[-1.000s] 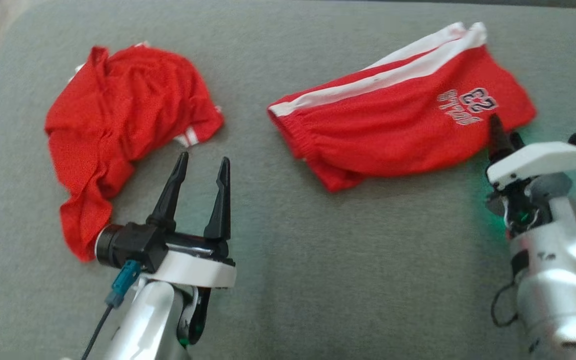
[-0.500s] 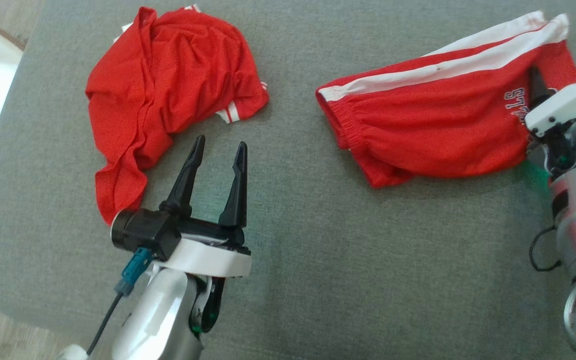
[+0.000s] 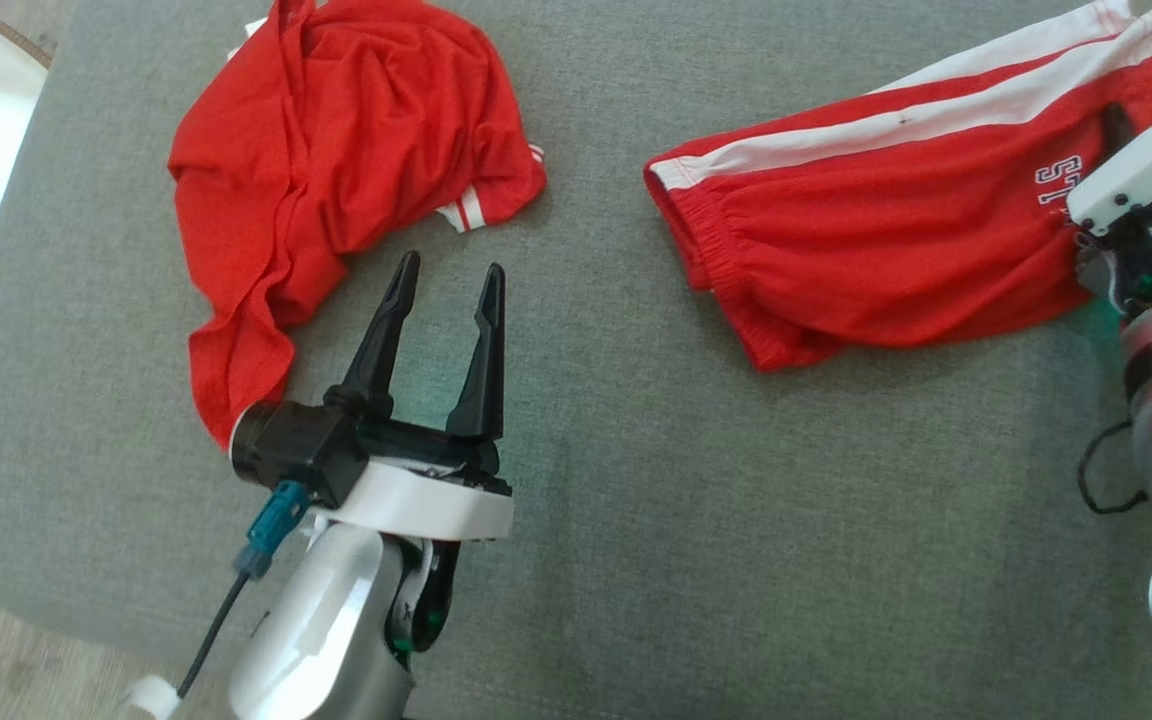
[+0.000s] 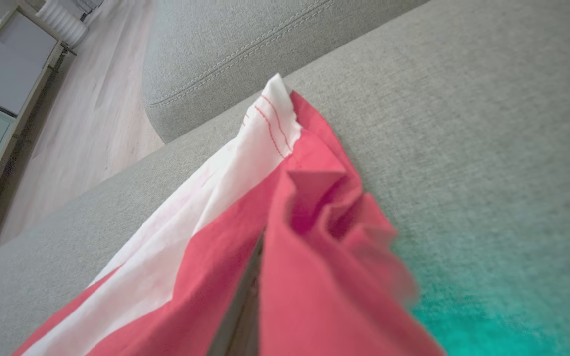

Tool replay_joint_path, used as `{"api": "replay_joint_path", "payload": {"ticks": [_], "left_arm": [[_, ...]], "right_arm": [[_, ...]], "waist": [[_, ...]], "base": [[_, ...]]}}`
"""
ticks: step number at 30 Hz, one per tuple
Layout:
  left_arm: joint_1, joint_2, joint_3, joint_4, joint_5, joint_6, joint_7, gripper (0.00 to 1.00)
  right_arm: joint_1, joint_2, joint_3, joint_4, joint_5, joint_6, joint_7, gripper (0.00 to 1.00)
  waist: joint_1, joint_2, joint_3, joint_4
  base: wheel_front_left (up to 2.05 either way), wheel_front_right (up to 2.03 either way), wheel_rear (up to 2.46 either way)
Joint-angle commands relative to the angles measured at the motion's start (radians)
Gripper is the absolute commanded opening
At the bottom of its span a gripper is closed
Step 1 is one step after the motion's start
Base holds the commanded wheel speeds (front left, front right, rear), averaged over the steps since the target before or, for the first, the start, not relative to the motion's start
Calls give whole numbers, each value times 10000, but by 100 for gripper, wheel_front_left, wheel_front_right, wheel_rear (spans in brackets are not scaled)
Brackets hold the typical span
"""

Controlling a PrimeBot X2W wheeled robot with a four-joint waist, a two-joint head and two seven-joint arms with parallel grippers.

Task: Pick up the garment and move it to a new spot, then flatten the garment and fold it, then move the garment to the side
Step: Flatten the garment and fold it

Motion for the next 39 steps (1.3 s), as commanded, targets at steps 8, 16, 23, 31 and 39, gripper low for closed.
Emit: {"api": "replay_joint_path", "payload": {"ticks": [8, 16, 23, 31, 39], "left_arm": [[-159, 67, 460, -224, 6, 87, -95, 100], [97, 66, 720, -169, 215, 7, -95, 100], [454, 66, 903, -95, 386, -88, -95, 100], [905, 66, 1052, -54, 535, -164, -95, 100], [1184, 66, 1080, -84, 681, -294, -95, 100]], "right_arm": [[384, 455, 80, -404, 861, 73, -684, 0], [1424, 807, 503, -1428, 1964, 73, -1087, 0], [2993, 1116, 995, -2640, 2777, 73, -1329, 0], [4575, 1259, 1022, -3751, 3171, 73, -1515, 0], [5299, 1344, 893, -4475, 3026, 73, -1845, 0]], "waist": [[-2, 0, -378, -417], [-2, 0, -938, -1020], [-2, 0, -1598, -1607], [-2, 0, -2185, -1914], [-2, 0, -2409, -1977]], "base": [[0, 0, 0], [0, 0, 0], [0, 0, 0], [0, 0, 0], [0, 0, 0]]}}
